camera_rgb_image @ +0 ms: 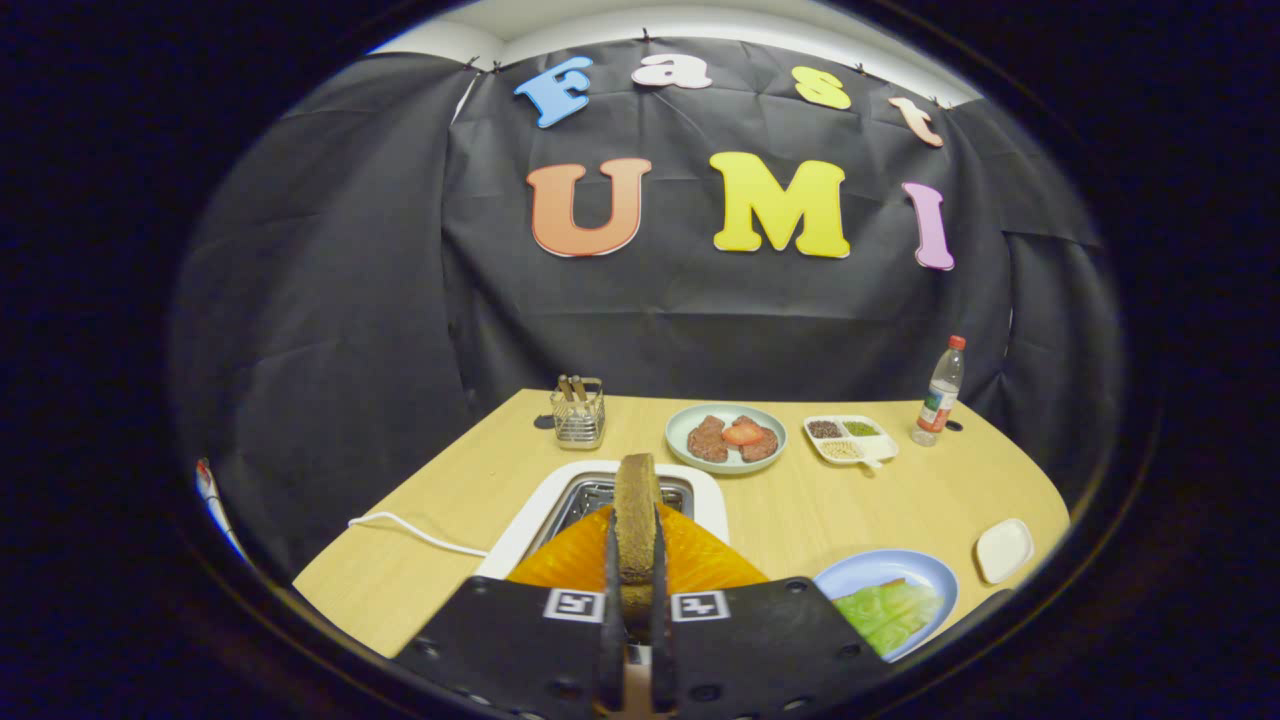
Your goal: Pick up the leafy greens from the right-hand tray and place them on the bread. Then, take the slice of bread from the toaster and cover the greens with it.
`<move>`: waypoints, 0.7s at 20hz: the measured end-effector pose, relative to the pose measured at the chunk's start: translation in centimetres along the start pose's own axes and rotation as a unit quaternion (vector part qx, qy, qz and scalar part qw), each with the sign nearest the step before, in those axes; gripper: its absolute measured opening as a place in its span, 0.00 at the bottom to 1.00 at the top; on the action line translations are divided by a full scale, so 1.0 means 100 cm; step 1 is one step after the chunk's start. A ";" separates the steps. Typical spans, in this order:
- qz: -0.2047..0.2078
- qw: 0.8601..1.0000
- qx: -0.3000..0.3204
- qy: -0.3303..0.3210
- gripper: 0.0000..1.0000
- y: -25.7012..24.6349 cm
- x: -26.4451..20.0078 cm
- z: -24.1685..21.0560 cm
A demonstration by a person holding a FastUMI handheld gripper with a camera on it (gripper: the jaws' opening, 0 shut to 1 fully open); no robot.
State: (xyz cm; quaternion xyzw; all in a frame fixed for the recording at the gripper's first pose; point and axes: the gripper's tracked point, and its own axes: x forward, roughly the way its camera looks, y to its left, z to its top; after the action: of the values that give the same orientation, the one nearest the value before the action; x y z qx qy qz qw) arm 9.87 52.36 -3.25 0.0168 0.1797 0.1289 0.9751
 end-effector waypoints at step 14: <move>0.059 0.994 0.062 -0.069 0.01 -0.011 -0.056 0.074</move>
State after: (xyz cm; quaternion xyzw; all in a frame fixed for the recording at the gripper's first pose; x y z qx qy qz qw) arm 7.69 49.93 5.53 0.0971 0.1184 0.1737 0.9728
